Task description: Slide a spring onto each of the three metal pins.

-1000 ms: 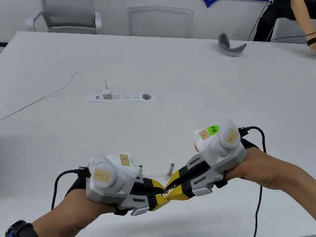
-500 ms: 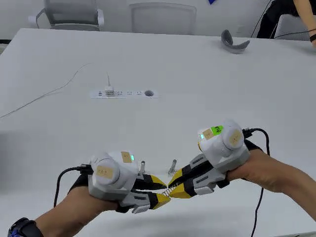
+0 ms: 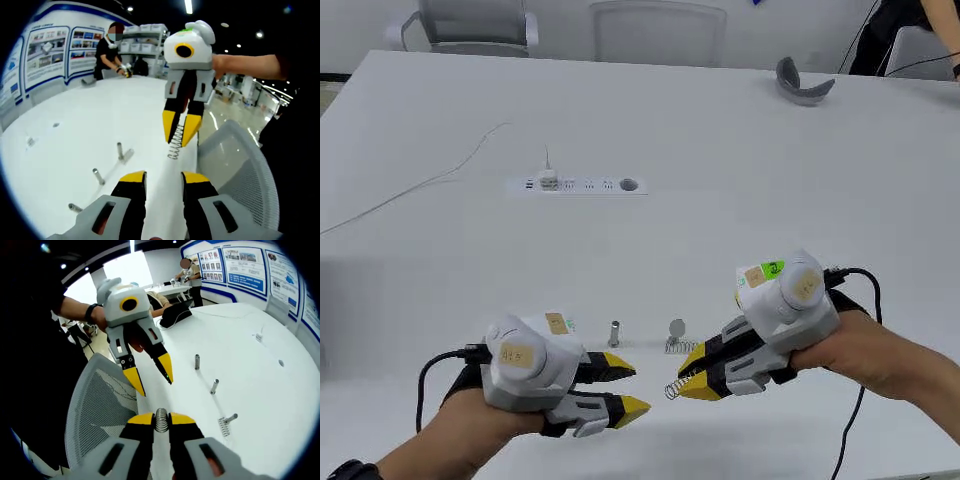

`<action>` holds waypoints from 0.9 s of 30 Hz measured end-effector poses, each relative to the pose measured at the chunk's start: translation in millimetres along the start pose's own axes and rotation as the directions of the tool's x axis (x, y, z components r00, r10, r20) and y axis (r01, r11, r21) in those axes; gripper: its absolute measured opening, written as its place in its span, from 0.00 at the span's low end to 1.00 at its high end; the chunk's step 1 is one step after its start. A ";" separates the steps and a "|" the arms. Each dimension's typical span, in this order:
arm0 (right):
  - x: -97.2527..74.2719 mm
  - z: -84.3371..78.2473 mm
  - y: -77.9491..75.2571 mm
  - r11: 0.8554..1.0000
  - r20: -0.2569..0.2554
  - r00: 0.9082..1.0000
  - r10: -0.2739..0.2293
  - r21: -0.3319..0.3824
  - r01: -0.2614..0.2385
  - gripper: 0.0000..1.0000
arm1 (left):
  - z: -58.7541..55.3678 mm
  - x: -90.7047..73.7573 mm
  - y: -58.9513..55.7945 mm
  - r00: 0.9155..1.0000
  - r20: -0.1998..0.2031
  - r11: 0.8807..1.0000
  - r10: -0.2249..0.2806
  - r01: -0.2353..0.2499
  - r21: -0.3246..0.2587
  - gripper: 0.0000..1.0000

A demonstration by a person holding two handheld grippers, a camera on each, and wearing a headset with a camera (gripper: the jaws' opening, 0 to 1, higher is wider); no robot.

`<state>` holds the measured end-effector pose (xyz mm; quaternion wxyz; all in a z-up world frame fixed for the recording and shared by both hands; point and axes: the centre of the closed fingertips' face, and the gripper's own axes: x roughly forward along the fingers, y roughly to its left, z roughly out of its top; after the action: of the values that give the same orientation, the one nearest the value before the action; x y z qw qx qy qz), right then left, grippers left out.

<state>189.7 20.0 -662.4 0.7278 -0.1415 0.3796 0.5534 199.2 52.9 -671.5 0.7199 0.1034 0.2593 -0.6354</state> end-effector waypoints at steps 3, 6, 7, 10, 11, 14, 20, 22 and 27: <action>2.8 -6.3 -7.5 0.999 -0.029 0.999 -0.031 0.021 0.031 0.12 | -6.6 -2.2 4.8 1.000 -0.012 1.000 0.026 -0.026 0.001 0.31; 3.7 -9.3 -11.3 0.999 -0.042 0.998 -0.043 0.028 0.044 0.12 | -10.7 -4.8 9.2 0.999 -0.013 0.999 0.046 -0.046 -0.010 0.33; 3.8 -9.7 -12.3 0.998 -0.042 0.998 -0.045 0.031 0.046 0.12 | -11.8 -5.6 10.8 0.999 -0.013 0.999 0.053 -0.053 -0.013 0.34; 4.6 -10.7 -16.1 0.998 -0.048 0.997 -0.056 0.036 0.058 0.12 | -15.1 -8.7 16.2 0.997 -0.012 0.997 0.075 -0.075 -0.028 0.36; 5.3 -11.8 -18.1 0.997 -0.053 0.997 -0.059 0.037 0.061 0.12 | -16.7 -10.1 18.2 0.996 -0.013 0.996 0.084 -0.085 -0.033 0.36; 6.7 -13.3 -21.8 0.997 -0.063 0.996 -0.066 0.034 0.069 0.12 | -20.8 -13.2 23.4 0.994 -0.014 0.993 0.104 -0.104 -0.048 0.38; 9.6 -14.6 -31.5 0.995 -0.079 0.993 -0.088 0.036 0.091 0.12 | -29.0 -20.3 34.6 0.989 -0.017 0.986 0.147 -0.148 -0.081 0.41; 11.0 -14.4 -34.3 0.995 -0.082 0.992 -0.092 0.038 0.096 0.12 | -30.6 -23.0 37.8 0.987 -0.016 0.983 0.161 -0.162 -0.090 0.42; 15.2 -14.1 -41.7 0.994 -0.098 0.990 -0.098 0.039 0.102 0.12 | -34.1 -28.6 45.4 0.982 -0.012 0.975 0.191 -0.191 -0.116 0.44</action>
<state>223.7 7.3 -691.5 0.7384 -0.1709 0.4186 0.5003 233.2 101.5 -694.0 0.7823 0.0858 0.2849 -0.5472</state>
